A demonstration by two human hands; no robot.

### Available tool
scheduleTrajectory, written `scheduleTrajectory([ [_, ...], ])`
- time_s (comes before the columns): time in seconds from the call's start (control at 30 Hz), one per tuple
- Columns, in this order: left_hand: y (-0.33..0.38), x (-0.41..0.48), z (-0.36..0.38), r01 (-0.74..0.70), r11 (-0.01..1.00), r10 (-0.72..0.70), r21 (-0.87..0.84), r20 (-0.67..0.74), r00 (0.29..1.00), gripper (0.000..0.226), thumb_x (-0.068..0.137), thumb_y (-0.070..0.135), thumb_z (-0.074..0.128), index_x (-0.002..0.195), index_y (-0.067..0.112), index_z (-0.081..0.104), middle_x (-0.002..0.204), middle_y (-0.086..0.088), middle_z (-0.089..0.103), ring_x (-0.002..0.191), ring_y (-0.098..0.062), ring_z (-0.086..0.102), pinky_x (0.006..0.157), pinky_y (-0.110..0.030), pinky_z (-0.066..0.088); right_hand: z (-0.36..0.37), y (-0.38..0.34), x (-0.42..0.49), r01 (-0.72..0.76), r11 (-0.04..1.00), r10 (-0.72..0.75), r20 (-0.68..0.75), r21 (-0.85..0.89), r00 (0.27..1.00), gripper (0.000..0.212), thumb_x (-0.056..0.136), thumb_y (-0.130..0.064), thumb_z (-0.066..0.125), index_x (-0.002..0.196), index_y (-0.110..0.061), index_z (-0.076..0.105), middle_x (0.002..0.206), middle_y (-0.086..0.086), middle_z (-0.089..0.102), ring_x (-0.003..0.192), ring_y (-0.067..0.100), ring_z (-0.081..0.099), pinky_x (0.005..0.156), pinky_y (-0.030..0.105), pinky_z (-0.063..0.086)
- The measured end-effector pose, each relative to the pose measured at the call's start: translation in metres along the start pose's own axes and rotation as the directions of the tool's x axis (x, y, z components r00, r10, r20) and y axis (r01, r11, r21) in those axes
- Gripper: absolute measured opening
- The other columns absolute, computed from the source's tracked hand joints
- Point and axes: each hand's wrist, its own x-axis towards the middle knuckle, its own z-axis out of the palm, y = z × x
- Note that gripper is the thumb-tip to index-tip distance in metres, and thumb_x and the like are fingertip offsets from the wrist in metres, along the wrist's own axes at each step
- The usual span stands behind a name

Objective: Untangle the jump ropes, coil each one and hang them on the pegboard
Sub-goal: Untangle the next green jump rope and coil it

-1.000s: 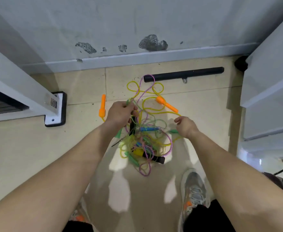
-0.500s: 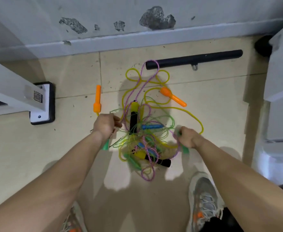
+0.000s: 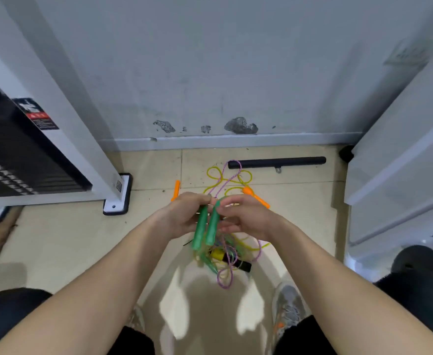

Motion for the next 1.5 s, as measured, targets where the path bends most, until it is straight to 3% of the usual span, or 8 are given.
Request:
scheduleTrajectory([
  [0.13,0.010,-0.042,0.001,-0.089,0.995,0.089,-0.054,-0.007,0.996,0.030,0.102,0.016,0.043,0.109,0.002,0.069,0.101,-0.022,0.062,0.095,-0.034,0.061,0.103,-0.055,0.047,0.029,-0.025,-0.034,0.132,0.987,-0.135,-0.031,-0.093,0.990,0.014,0.093,-0.008,0.069,0.104,-0.005,0.060,0.085,0.016,0.074,0.070,0.024,0.074,0.063,0.028,0.061],
  [0.3,0.015,-0.066,0.005,-0.177,0.984,0.177,0.012,-0.012,0.984,0.032,0.104,0.024,0.048,0.094,0.001,0.066,0.081,-0.024,0.064,0.071,-0.034,0.064,0.077,-0.048,0.057,0.055,-0.038,-0.055,0.217,0.924,-0.248,-0.062,-0.315,0.967,0.021,0.089,-0.007,0.074,0.102,0.006,0.064,0.071,0.014,0.072,0.059,0.020,0.071,0.061,0.031,0.060],
  [0.47,0.017,-0.075,0.001,-0.252,0.964,0.251,0.090,0.021,0.968,0.024,0.105,0.019,0.047,0.100,0.002,0.064,0.077,-0.012,0.070,0.065,-0.027,0.070,0.062,-0.035,0.057,0.043,-0.059,-0.055,0.192,0.511,-0.467,-0.083,-0.838,0.880,0.034,0.071,-0.047,0.084,0.074,-0.021,0.063,0.063,-0.010,0.060,0.060,0.009,0.055,0.060,0.032,0.045],
  [0.63,0.018,-0.078,-0.010,-0.292,0.925,0.268,0.245,0.126,0.955,0.023,0.106,0.016,0.046,0.094,0.004,0.062,0.073,-0.004,0.062,0.054,-0.018,0.056,0.052,-0.027,0.050,0.024,-0.059,-0.050,0.400,0.512,-0.471,0.140,-0.761,0.871,0.045,0.080,-0.030,0.066,0.124,-0.038,0.059,0.125,-0.016,0.053,0.117,0.007,0.050,0.101,0.027,0.038],
  [0.73,0.020,-0.074,-0.012,-0.327,0.895,0.285,0.302,0.177,0.942,0.026,0.105,0.012,0.047,0.089,-0.003,0.060,0.074,-0.012,0.057,0.061,-0.021,0.056,0.060,-0.031,0.049,0.034,-0.052,-0.039,0.397,0.708,-0.366,0.177,-0.585,0.914,0.023,0.083,-0.031,0.063,0.105,-0.032,0.067,0.098,-0.012,0.066,0.095,0.013,0.063,0.096,0.044,0.049],
  [0.87,0.022,-0.068,-0.017,-0.306,0.908,0.237,0.288,0.249,0.939,0.026,0.105,0.008,0.043,0.102,-0.005,0.065,0.067,-0.004,0.054,0.064,-0.018,0.056,0.065,-0.027,0.050,0.029,-0.052,-0.027,0.400,0.683,-0.401,0.145,-0.611,0.905,0.014,0.088,-0.037,0.062,0.084,-0.024,0.064,0.066,-0.006,0.065,0.071,0.029,0.059,0.078,0.051,0.052],
  [1.13,0.024,-0.065,-0.025,-0.295,0.931,0.204,0.216,0.363,0.909,0.023,0.103,0.010,0.046,0.116,-0.004,0.060,0.062,0.000,0.049,0.063,-0.020,0.051,0.066,-0.029,0.047,0.009,-0.062,-0.020,0.405,0.711,-0.398,0.146,-0.575,0.906,0.025,0.095,-0.024,0.068,0.076,-0.007,0.066,0.056,-0.018,0.050,0.056,0.000,0.043,0.055,0.013,0.034],
  [1.5,0.023,-0.065,-0.019,-0.164,0.986,0.150,0.007,0.367,0.918,0.038,0.105,0.019,0.038,0.114,-0.008,0.063,0.081,-0.016,0.063,0.074,-0.028,0.062,0.082,-0.038,0.050,0.006,-0.060,-0.025,0.486,0.752,-0.480,0.135,-0.446,0.867,0.009,0.082,-0.008,0.080,0.079,-0.013,0.073,0.073,-0.002,0.066,0.073,0.014,0.056,0.071,0.032,0.044],
])
